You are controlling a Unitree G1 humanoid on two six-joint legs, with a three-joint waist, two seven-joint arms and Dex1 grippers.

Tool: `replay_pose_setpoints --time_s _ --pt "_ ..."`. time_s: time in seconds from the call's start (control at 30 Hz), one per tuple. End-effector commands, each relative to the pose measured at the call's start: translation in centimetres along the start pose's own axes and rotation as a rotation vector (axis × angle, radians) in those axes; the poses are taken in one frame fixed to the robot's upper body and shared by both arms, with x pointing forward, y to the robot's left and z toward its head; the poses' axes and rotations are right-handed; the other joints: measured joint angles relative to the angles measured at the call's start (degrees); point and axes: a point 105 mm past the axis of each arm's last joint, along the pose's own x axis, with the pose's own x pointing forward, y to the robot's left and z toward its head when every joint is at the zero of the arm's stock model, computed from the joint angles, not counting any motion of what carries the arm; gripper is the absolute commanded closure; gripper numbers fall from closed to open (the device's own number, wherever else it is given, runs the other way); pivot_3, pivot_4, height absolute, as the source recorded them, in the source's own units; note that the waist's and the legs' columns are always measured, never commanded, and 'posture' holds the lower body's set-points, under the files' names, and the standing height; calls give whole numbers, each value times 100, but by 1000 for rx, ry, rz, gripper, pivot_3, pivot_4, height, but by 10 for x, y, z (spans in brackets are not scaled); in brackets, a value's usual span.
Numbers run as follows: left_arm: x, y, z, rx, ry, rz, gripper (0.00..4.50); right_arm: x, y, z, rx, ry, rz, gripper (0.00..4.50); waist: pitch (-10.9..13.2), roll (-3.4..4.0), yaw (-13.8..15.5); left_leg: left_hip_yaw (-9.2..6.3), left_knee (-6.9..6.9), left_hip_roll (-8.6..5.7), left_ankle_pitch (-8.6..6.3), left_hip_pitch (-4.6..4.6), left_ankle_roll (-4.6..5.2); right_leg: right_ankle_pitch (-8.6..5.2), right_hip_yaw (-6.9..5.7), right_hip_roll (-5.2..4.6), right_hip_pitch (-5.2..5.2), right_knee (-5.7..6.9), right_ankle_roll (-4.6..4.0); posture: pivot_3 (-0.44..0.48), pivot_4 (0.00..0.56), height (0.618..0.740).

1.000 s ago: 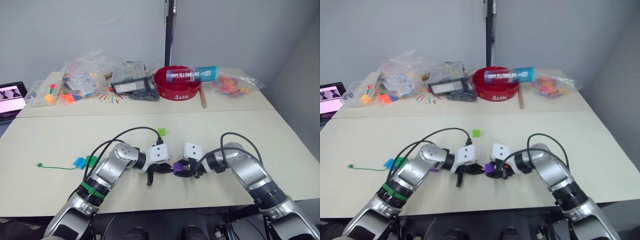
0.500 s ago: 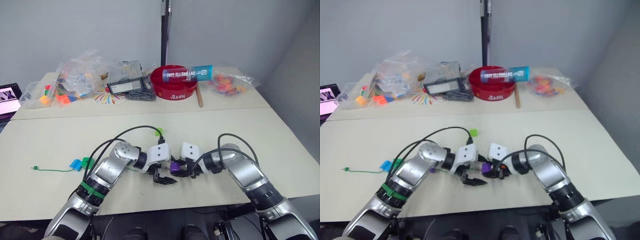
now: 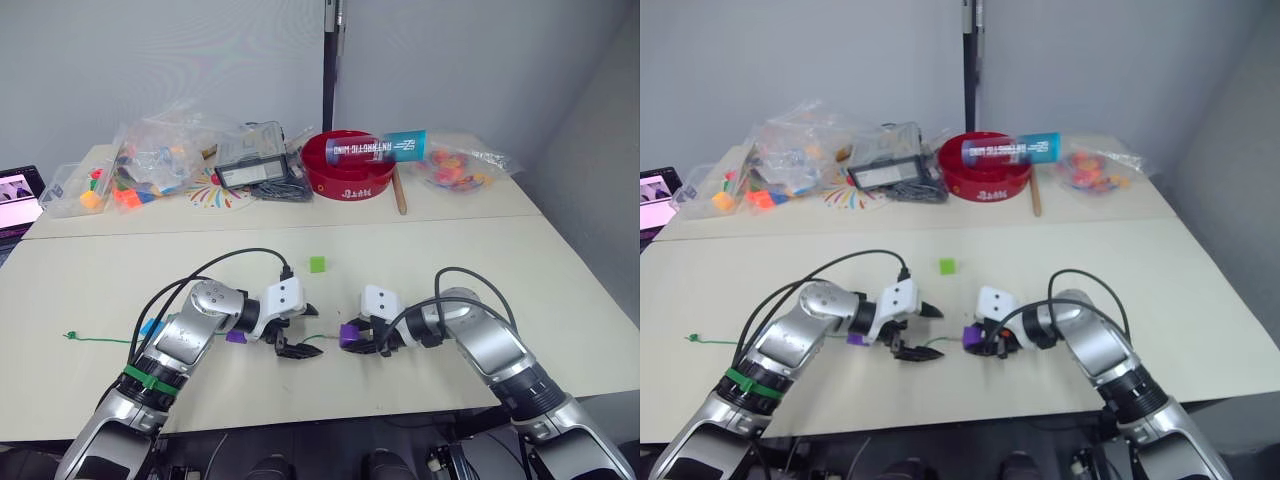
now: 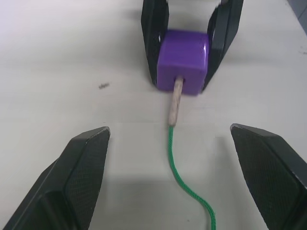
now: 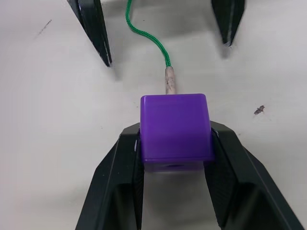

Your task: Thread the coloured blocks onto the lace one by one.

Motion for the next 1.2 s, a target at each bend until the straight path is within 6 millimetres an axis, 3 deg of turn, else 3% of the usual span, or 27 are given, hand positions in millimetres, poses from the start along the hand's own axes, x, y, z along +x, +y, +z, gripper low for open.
replay_pose_setpoints --time_s 0.03,0.07,0.17,0.5,0.8,1.2 --pt "1 2 2 20 -11 10 263 2 4 -2 -9 13 13 3304 0 0 6 0 0 0 0 0 0 0 0 0 0 0 0 0 150 740" --pt "2 2 2 19 -12 15 263 2 4 -2 -9 13 12 3304 0 0 8 0 1 -1 0 0 0 0 0 -1 1 0 0 0 150 740" --pt "7 0 1 4 -19 -2 1074 1 5 -2 -10 16 11 3304 0 0 14 0 0 -1 0 0 0 0 0 -1 1 0 0 0 150 740" --pt "9 4 3 15 -24 5 4392 0 7 -3 -10 19 12 3304 0 0 15 0 0 -3 -1 -1 1 0 0 -2 1 0 0 0 150 740" --pt "22 -7 22 63 -61 -58 4477 1 7 -3 -7 20 12 3304 0 0 23 0 0 -3 -1 -3 1 0 0 -3 2 -1 0 0 150 740" --pt "42 -4 37 106 -77 -69 4477 1 9 -4 -3 24 14 3304 0 0 33 -1 2 -5 -1 -3 1 0 -1 -3 5 -3 0 0 150 740"
